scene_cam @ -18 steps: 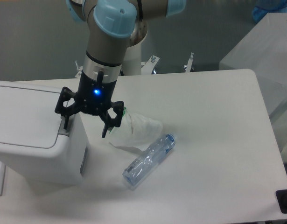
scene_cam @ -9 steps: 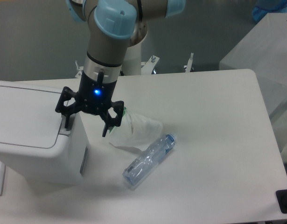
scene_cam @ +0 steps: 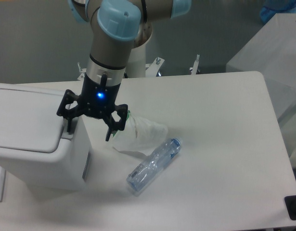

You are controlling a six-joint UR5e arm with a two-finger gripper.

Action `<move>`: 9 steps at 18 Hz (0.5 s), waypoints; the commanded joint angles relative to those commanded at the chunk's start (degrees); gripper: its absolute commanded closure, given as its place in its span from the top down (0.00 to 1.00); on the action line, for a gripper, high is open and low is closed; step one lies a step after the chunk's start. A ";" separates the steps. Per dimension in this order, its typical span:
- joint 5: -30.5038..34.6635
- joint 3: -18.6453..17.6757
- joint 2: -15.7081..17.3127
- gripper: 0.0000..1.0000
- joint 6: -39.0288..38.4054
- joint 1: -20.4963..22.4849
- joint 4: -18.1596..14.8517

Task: Open the trash can
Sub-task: 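Push the trash can lid open with the gripper fingers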

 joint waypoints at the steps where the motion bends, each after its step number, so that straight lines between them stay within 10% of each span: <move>1: 0.00 0.00 0.00 1.00 0.00 0.09 0.00; 9: -0.61 2.72 0.18 1.00 -0.44 5.69 -0.26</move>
